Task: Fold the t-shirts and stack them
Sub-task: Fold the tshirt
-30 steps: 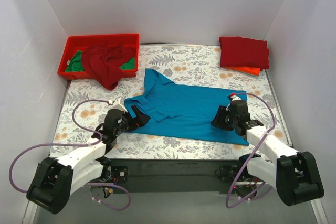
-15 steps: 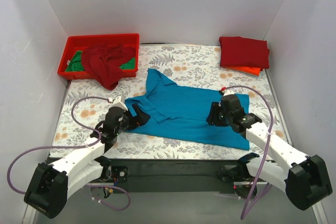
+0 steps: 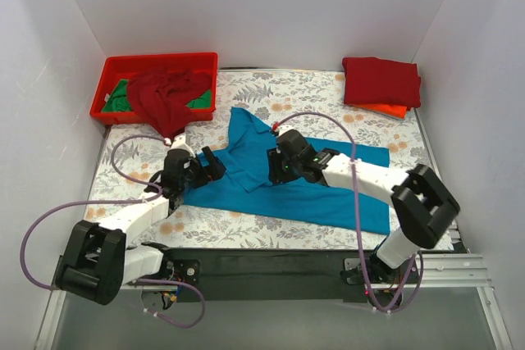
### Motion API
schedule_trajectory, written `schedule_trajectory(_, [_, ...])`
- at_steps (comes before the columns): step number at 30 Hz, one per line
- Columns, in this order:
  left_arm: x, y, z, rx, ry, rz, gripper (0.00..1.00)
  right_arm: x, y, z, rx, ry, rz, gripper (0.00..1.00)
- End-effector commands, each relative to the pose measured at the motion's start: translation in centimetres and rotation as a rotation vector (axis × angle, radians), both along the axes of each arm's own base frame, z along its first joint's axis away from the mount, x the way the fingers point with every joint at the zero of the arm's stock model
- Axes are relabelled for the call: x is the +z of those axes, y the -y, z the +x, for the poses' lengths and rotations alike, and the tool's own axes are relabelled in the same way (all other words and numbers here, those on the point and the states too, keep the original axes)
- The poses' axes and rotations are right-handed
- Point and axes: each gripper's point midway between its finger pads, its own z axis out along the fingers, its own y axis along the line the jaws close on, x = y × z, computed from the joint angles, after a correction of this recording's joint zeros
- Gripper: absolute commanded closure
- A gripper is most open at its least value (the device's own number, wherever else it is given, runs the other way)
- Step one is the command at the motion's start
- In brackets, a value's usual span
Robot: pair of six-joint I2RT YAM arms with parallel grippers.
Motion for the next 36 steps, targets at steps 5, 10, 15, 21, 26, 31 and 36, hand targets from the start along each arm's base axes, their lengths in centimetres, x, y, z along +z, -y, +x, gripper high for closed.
schedule_trajectory(5, [2.1,-1.8,-0.1,-0.012,0.102,-0.093,0.02,-1.0,-6.1,0.0,0.120,-0.005,0.032,0.54])
schedule_trajectory(10, [2.2,-1.6,-0.3,-0.031,0.114,-0.100,0.02,-1.4,-8.4,-1.0,0.173,-0.008,0.034,0.54])
schedule_trajectory(15, [2.8,-0.8,-0.5,-0.074,0.129,-0.126,0.02,-1.7,-9.2,-1.2,0.180,-0.016,0.034,0.54])
schedule_trajectory(21, [2.6,0.2,-0.7,-0.120,0.122,-0.166,0.02,-2.1,-10.1,-1.7,0.196,-0.019,0.026,0.54])
schedule_trajectory(26, [1.9,0.4,-0.7,-0.125,0.095,-0.168,0.02,-3.6,-9.9,-1.6,0.187,-0.034,-0.005,0.54])
schedule_trajectory(31, [1.6,0.5,-0.7,-0.131,0.087,-0.173,0.02,-4.5,-9.8,-1.2,0.172,-0.033,-0.027,0.54])
schedule_trajectory(36, [1.0,0.6,-0.6,-0.127,0.075,-0.163,0.03,-5.1,-9.6,-0.7,0.151,-0.023,-0.055,0.66])
